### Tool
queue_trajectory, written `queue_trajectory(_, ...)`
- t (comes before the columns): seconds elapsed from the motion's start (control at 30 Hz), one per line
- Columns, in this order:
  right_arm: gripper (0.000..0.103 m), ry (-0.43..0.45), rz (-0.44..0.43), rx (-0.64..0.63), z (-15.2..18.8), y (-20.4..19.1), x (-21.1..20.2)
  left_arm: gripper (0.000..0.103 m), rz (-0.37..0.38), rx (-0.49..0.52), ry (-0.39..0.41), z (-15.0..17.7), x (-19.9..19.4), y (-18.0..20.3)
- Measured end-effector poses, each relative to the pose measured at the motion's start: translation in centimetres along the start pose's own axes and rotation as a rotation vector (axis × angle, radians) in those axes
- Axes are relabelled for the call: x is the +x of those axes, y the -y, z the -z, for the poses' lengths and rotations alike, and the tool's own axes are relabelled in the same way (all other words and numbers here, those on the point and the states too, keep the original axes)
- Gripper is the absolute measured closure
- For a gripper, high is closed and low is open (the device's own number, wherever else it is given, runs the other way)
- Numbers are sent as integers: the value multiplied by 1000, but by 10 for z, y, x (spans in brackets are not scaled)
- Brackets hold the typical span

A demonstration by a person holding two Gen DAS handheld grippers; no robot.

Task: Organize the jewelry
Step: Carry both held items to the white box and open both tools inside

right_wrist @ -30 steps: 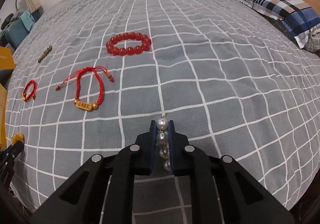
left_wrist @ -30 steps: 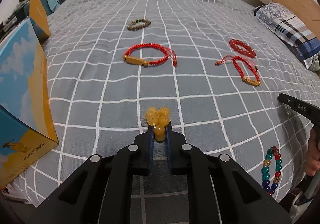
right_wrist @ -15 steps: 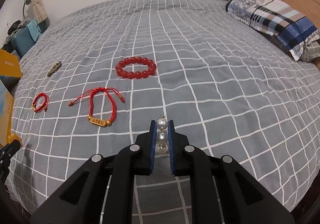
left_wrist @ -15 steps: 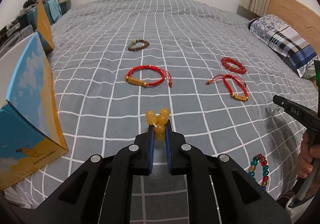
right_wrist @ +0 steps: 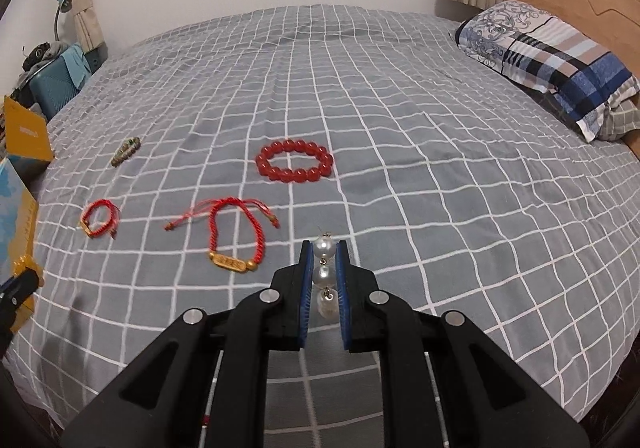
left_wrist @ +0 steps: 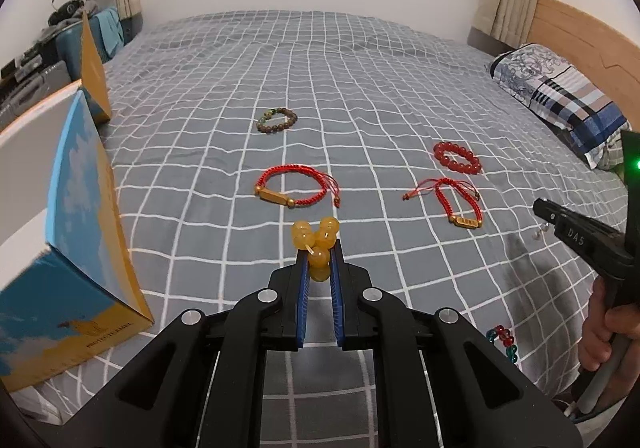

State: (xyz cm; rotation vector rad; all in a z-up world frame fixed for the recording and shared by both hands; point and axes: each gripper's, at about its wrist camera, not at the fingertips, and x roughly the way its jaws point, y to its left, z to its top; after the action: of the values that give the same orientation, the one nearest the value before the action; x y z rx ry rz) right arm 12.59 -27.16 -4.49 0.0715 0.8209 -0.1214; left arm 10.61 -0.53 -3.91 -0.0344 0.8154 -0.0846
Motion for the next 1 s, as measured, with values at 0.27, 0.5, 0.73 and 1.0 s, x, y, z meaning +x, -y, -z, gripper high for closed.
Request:
queue_trajectory(0.27, 92, 40, -7, -60, -24, -37, -24, 94, -3, -31, 10, -18, -20, -21)
queue_trajectory(0.5, 92, 72, -74, -133, -47, -100, -45, 94, -58, -70, 64, -39, -61, -63)
queue_trajectory(0.73, 92, 122, -189, -251, -56, -200, -74, 94, -184, -150, 91, -43, -104, -139)
queue_trajectory(1.0, 92, 146, -345, -370, -41, -315, -106, 94, -307, -243, 70, -26, -134, -213)
